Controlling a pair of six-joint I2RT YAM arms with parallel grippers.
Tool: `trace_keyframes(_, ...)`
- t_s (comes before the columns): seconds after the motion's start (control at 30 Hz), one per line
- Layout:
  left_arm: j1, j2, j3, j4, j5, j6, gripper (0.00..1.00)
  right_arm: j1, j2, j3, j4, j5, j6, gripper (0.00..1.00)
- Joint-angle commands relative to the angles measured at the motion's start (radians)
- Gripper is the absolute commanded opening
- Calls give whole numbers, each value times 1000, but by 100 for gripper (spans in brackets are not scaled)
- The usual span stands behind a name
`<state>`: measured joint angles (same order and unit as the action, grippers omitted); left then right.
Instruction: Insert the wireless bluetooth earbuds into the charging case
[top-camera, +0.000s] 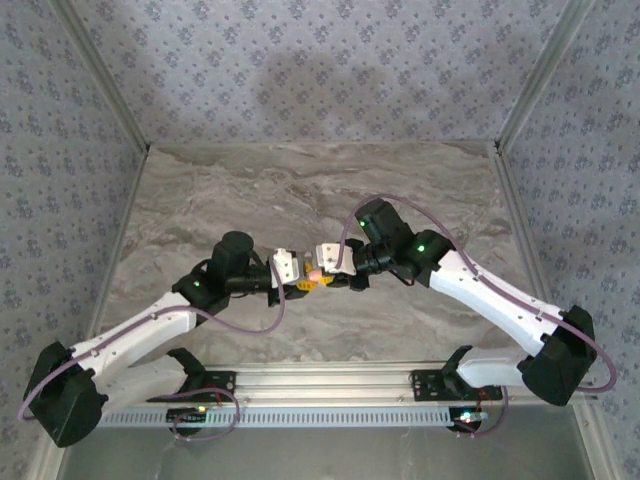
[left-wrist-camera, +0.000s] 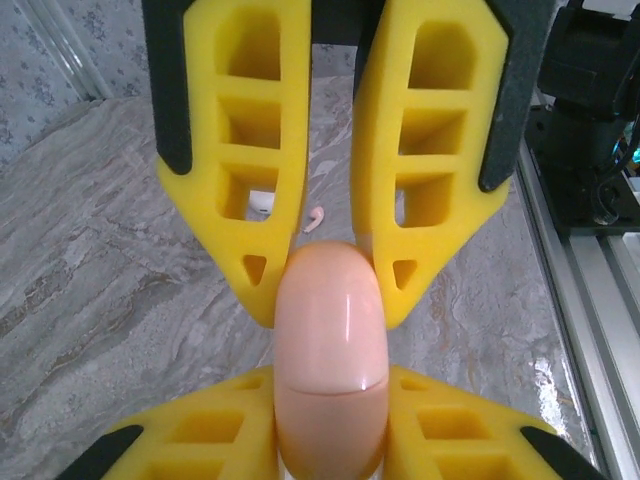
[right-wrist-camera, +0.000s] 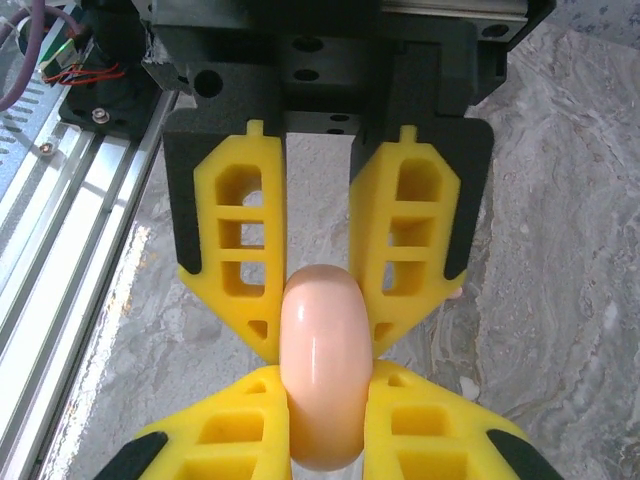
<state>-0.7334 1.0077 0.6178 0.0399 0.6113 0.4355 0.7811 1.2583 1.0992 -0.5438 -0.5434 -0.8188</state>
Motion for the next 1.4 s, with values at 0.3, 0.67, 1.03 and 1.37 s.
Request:
trace_keyframes(0.3, -7, -9, 7, 0, 44, 3, 20, -17, -19, -25, 75, -1, 87, 35)
trace_keyframes(0.67, -6, -15, -1, 6, 53, 1, 19, -138, -76, -93, 215, -75, 228, 44)
trace_keyframes(1.03, 3, -14, -69, 166, 40, -64, 18, -211, -103, -128, 301, -131, 354, 46)
trace_keyframes(1.37, 26, 80, -218, 575, -91, -257, 17, -403, -115, -165, 132, 56, 854, 46)
